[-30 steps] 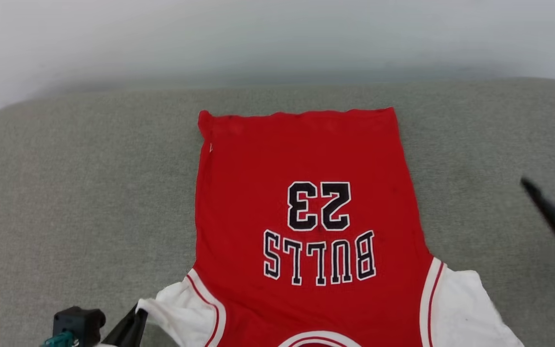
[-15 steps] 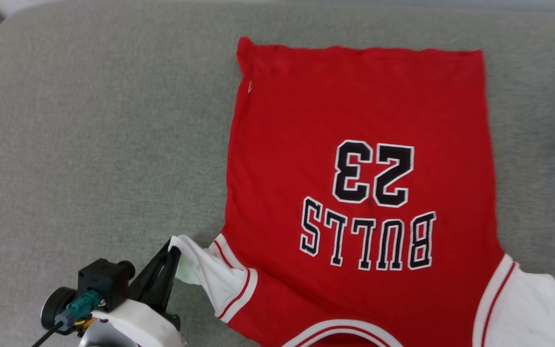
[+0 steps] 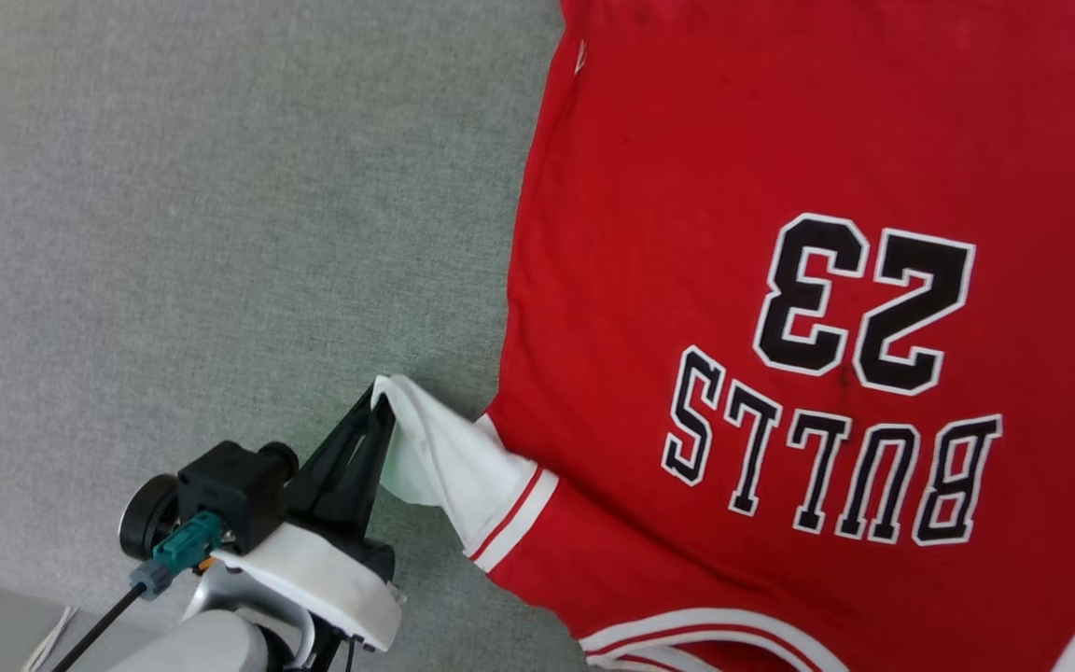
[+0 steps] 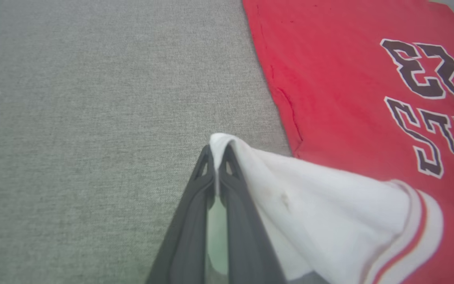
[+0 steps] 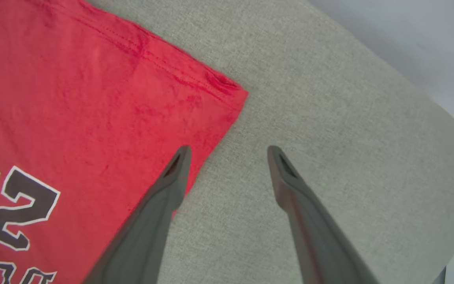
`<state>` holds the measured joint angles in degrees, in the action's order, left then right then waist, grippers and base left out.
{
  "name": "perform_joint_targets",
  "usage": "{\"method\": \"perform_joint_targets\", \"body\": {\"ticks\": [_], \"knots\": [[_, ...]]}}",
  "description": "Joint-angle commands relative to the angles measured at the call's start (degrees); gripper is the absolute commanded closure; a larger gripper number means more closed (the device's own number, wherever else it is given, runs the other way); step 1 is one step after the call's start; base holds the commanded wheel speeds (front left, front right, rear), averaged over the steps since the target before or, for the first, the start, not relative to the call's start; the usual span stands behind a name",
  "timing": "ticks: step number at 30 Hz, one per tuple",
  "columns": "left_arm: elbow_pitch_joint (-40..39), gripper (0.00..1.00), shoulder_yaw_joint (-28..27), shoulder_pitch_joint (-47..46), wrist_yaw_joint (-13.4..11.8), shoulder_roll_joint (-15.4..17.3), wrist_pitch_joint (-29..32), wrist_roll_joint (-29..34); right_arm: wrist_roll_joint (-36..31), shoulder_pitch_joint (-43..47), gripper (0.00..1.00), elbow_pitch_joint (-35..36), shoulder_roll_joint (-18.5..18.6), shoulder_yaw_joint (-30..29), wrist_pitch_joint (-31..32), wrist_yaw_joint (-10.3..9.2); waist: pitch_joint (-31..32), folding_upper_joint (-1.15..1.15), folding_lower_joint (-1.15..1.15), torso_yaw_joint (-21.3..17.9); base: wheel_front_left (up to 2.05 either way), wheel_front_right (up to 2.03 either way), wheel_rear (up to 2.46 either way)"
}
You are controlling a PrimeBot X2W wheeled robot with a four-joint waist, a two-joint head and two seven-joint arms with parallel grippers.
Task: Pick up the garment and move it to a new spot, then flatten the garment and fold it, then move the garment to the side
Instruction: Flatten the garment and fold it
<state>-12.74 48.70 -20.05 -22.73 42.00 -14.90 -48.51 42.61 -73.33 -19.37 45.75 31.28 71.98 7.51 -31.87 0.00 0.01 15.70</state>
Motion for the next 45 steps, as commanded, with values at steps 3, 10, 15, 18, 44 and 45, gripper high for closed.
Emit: {"method": "perform_joint_targets", "body": {"ticks": [3,10,15,18,44,45], "knots": [[-0.16,1.0,-0.97,-1.77,0.64,-1.56,-0.38,1.16,-1.64,-0.88,0.0,-1.89,-1.41,0.27,2.43,-0.04,-4.18,0.0,-0.01,2.72,0.0,0.0,0.0],[0.19,1.0,-2.76,-1.23,1.85,-3.66,-0.34,2.98,-1.54,6.56,0.0,-3.39,-1.59,2.53,3.79,-0.03,-6.03,0.0,-0.01,3.73,0.0,0.0,0.0],[0.88,1.0,-3.85,-0.48,2.42,-3.87,-0.29,4.1,-1.27,8.26,1.0,-3.2,-1.72,1.87,1.68,-0.03,-5.25,0.0,-0.01,3.5,0.0,0.0,0.0],[1.0,1.0,-4.65,0.34,2.23,-3.72,-0.29,4.43,-2.41,6.59,1.0,-1.97,-1.52,2.08,-0.48,-0.03,-3.8,0.0,-0.01,2.43,0.0,0.0,0.0],[-1.04,1.0,-9.14,16.11,-3.49,2.21,-0.3,1.25,15.09,27.36,1.0,17.39,17.14,11.87,-21.75,-0.04,17.26,0.0,-0.01,-10.08,0.0,0.0,0.0],[-1.08,1.0,-9.25,16.67,-3.62,2.34,-0.3,1.07,15.71,29.88,1.0,17.94,18.13,12.01,-22.55,-0.03,17.52,0.0,-0.01,-10.47,0.0,0.0,0.0]]}}
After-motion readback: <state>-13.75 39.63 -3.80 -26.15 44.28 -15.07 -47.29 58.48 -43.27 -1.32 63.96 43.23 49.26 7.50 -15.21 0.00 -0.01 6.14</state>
